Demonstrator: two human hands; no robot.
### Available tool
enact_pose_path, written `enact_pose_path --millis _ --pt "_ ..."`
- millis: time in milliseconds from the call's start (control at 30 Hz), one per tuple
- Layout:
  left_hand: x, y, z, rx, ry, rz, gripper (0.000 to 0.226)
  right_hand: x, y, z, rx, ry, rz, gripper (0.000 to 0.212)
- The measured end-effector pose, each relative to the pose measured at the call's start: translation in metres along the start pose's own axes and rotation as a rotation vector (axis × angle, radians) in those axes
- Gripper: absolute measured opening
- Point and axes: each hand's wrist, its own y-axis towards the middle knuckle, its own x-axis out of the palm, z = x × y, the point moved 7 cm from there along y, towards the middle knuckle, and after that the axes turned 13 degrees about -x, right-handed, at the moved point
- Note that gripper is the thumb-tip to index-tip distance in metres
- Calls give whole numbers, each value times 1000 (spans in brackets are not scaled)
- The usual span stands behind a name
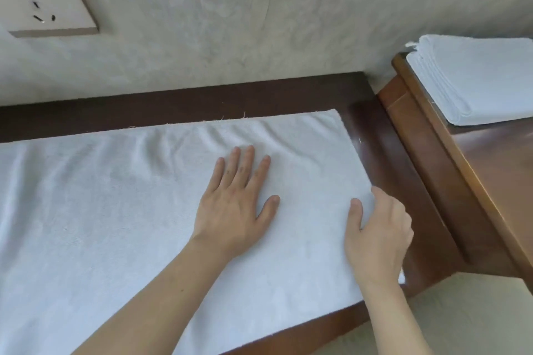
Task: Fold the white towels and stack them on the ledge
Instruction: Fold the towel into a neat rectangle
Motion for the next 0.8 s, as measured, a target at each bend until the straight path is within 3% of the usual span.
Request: enact_pose_path --millis 167,333,433,467,533,633,800 --pt "30 40 88 163 81 -61 72 -8 -9 48 165 -146 -18 36" --pt "42 71 148 230 12 -37 62 -7 -10 47 65 -94 20 23" --pt "29 87 167 100 -171 148 38 -7 -8 42 30 -46 38 24" --pt "28 93 169 11 -188 164 40 -7 -8 40 25 -31 42 23" --pt "34 103 173 -130 -73 100 51 -7 -9 37 20 -24 30 22" --pt "37 117 178 -172 86 5 55 -6 -7 37 69 -20 -66 22" --pt "29 126 165 -237 -154 -12 22 -17 -3 25 -2 -12 -86 28"
